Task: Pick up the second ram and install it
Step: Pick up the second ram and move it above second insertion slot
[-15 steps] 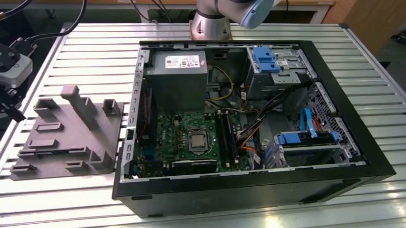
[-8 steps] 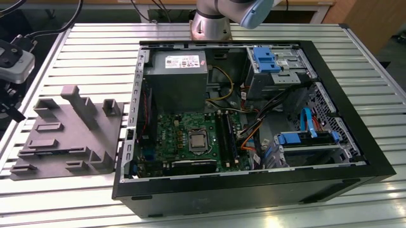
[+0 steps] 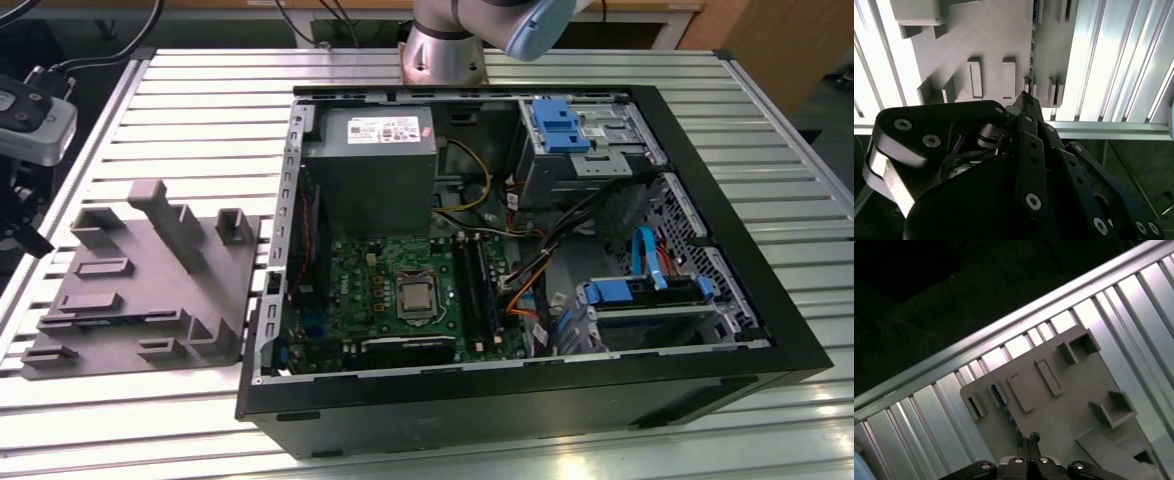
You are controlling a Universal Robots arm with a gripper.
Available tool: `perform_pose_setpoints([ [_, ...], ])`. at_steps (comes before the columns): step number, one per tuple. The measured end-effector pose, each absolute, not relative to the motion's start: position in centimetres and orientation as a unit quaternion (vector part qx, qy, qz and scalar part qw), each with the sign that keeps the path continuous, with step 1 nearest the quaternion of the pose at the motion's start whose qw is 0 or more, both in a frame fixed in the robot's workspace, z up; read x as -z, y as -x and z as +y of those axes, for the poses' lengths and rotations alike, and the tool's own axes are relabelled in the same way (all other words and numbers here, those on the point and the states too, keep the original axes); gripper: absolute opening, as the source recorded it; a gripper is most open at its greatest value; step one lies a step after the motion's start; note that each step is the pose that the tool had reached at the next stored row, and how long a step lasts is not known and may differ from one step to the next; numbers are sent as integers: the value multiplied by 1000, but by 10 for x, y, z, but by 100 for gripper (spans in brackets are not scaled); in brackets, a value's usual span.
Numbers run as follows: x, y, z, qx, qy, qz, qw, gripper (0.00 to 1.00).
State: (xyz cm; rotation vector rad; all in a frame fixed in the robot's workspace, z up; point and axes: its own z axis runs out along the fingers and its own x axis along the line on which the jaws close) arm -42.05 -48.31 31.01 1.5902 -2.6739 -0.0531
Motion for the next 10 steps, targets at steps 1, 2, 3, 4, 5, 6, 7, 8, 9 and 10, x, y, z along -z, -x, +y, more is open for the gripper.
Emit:
perform_pose_setpoints([
  [1, -310, 421, -483, 17, -518, -855, 15, 11],
  [2, -310, 421, -483, 17, -524, -851, 15, 11],
  [3, -310, 420, -483, 17, -531, -847, 16, 11],
  [4, -310, 421, -483, 17, -539, -842, 16, 11],
  [5, -310, 421, -483, 16, -545, -838, 16, 11],
  [6, -310, 421, -483, 16, -551, -834, 16, 11],
  [7, -310, 421, -483, 16, -557, -830, 16, 11],
  [8, -310, 421, -483, 16, -563, -826, 16, 11],
  [9, -310, 421, -483, 16, -569, -822, 16, 11],
  [10, -310, 421, -483, 16, -574, -818, 16, 11],
])
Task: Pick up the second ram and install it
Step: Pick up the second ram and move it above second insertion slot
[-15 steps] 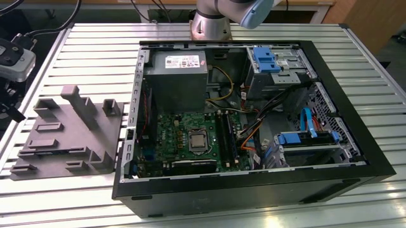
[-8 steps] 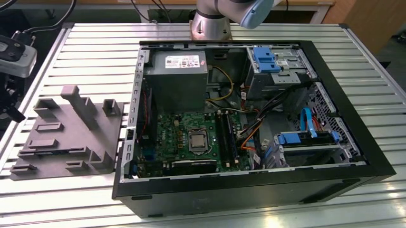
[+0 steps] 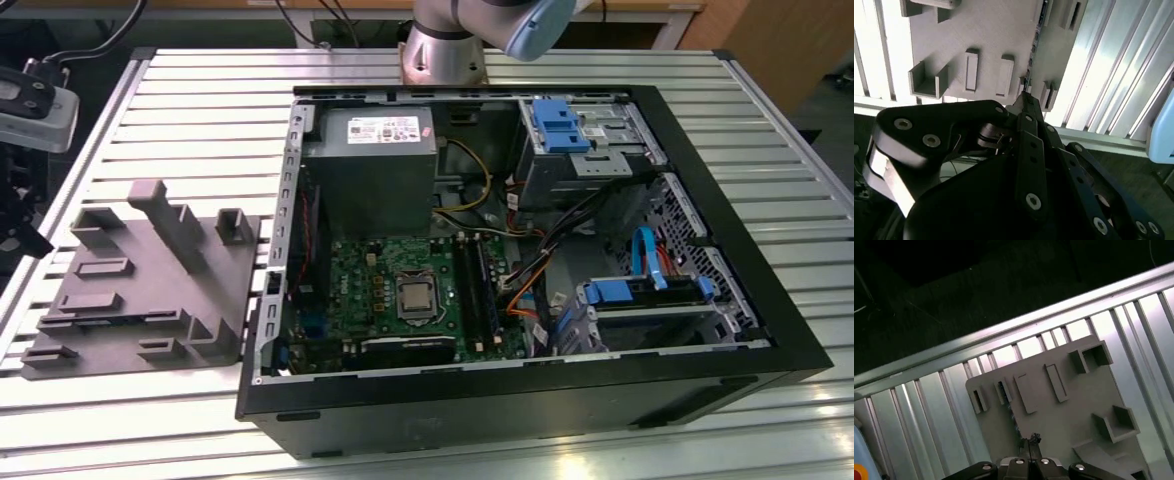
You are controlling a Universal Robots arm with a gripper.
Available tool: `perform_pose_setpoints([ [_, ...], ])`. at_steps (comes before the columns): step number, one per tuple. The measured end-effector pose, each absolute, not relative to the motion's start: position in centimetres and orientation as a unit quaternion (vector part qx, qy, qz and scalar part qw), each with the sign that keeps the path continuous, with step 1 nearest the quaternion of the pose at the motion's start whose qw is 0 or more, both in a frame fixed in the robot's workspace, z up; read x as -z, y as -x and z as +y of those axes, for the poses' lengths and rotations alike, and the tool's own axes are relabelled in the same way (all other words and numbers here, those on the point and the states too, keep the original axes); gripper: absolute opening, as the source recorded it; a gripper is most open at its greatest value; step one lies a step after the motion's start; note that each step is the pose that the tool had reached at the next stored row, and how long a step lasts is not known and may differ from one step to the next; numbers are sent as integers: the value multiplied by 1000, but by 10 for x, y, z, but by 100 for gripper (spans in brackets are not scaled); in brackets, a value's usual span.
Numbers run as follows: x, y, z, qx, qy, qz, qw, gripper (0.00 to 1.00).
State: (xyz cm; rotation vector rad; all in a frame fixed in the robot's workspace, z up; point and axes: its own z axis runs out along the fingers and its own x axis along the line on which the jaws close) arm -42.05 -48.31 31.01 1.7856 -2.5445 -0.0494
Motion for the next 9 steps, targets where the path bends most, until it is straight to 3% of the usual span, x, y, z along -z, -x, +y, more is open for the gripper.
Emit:
perform_pose_setpoints([
  [9, -310, 421, -483, 15, -613, -790, 17, 11],
])
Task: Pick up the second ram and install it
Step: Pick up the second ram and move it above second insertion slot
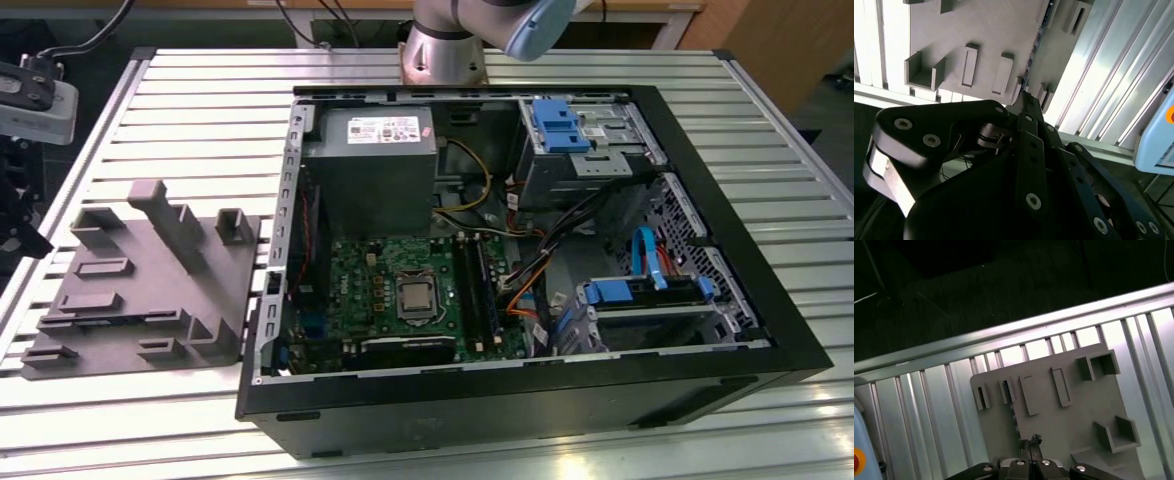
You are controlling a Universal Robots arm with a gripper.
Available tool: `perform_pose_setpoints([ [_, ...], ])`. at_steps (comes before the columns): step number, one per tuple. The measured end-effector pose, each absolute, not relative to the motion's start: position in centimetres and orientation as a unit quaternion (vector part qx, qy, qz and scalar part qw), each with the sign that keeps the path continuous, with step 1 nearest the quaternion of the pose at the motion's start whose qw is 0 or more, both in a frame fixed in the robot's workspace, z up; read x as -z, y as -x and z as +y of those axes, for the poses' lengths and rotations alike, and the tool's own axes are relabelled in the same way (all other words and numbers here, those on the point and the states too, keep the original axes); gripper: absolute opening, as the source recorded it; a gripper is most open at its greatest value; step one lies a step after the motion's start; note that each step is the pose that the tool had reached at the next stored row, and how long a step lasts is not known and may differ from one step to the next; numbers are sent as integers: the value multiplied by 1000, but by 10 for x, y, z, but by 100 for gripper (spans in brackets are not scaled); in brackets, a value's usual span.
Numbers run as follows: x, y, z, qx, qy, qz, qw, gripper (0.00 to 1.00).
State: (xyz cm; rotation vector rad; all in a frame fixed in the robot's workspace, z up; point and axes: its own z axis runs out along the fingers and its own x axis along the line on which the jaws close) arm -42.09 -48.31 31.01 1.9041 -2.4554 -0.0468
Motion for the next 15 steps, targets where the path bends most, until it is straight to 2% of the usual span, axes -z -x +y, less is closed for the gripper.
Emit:
perform_pose_setpoints([
  [15, -310, 421, -483, 14, -673, -739, 18, 11],
])
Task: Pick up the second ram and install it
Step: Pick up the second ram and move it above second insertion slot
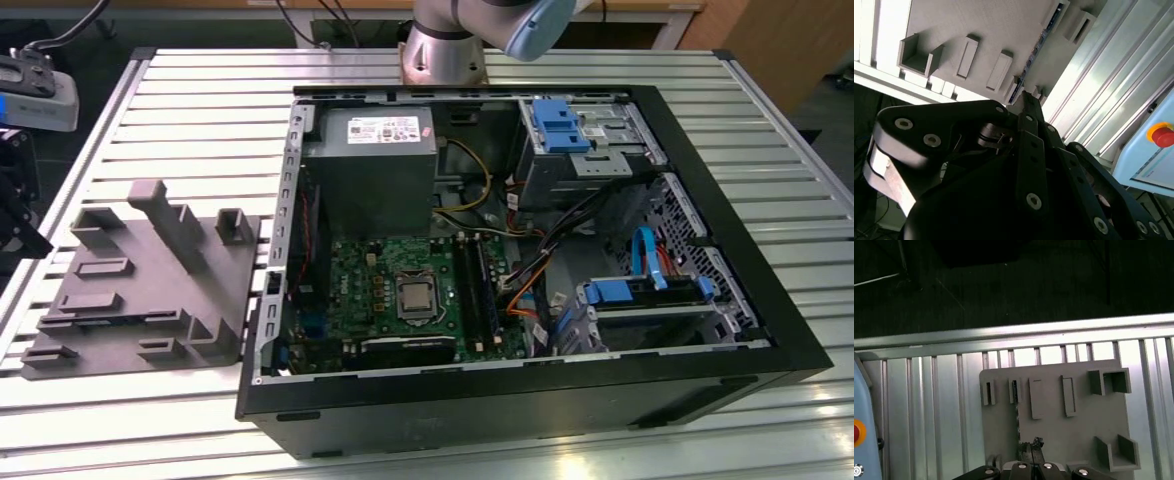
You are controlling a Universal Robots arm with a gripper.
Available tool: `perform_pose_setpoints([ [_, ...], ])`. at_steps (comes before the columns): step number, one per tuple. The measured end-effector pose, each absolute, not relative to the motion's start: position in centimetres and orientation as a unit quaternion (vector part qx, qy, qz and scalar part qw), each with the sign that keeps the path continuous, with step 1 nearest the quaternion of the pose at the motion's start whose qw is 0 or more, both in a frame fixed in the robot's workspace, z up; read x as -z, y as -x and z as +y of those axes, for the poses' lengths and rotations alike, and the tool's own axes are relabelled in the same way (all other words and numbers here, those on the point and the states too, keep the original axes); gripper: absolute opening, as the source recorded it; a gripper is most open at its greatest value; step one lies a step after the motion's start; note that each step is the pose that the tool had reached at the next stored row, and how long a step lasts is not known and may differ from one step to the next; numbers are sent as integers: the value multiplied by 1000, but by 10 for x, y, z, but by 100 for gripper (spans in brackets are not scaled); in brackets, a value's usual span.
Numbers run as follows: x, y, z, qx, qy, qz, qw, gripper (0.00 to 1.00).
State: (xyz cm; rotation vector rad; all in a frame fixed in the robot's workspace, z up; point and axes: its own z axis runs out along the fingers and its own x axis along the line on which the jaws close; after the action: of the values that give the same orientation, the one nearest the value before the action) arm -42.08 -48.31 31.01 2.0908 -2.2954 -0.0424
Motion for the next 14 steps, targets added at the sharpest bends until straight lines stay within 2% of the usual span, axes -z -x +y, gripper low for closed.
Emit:
perform_pose_setpoints([
  [14, -305, 421, -483, 14, -675, -737, 18, 11],
])
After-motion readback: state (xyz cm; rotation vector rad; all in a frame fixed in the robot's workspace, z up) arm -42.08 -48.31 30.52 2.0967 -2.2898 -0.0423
